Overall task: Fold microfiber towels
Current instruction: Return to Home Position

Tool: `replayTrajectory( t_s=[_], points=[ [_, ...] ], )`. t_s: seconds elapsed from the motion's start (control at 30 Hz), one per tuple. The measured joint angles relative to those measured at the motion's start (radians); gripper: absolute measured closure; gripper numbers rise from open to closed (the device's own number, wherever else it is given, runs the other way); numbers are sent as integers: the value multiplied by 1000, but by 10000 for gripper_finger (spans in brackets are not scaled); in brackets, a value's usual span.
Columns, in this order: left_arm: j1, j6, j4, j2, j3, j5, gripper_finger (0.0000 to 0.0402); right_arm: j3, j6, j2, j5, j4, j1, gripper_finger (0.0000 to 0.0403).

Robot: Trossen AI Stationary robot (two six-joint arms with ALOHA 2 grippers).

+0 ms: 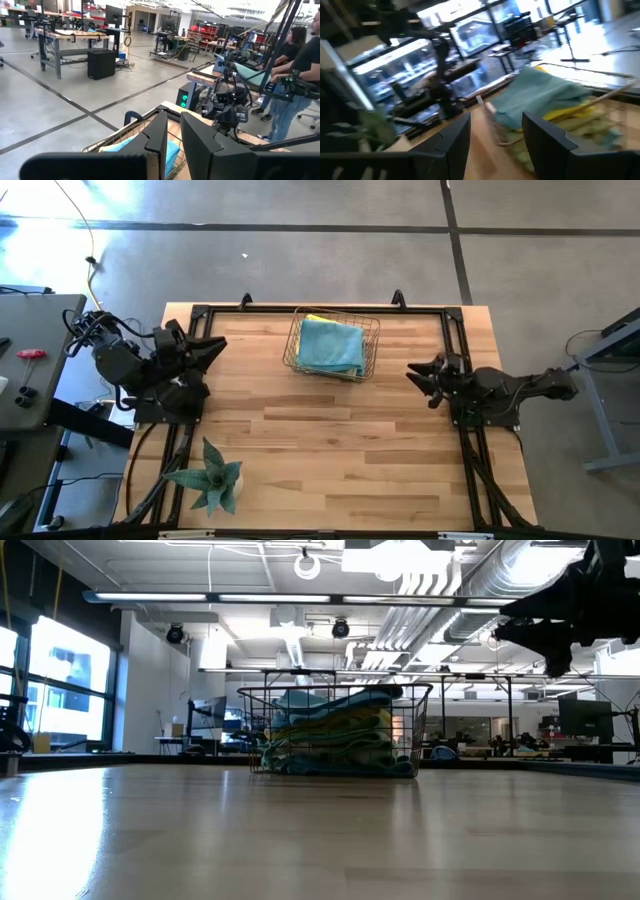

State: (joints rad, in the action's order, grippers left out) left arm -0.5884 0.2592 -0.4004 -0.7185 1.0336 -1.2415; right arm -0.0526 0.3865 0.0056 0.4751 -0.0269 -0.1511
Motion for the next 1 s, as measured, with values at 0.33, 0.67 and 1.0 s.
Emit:
replayTrajectory(
  t_s=[0.33, 0.67, 1.0],
  points=[
    [0, 19, 0, 0, 0, 0, 355, 43, -13, 1, -76, -128, 0, 231],
    [3, 141, 2, -91, 0, 166, 355, 43, 58, 2, 142, -49, 0, 231],
    [219, 243, 109, -232, -91, 545, 379, 43, 10, 1, 161, -50, 0, 231]
  ],
)
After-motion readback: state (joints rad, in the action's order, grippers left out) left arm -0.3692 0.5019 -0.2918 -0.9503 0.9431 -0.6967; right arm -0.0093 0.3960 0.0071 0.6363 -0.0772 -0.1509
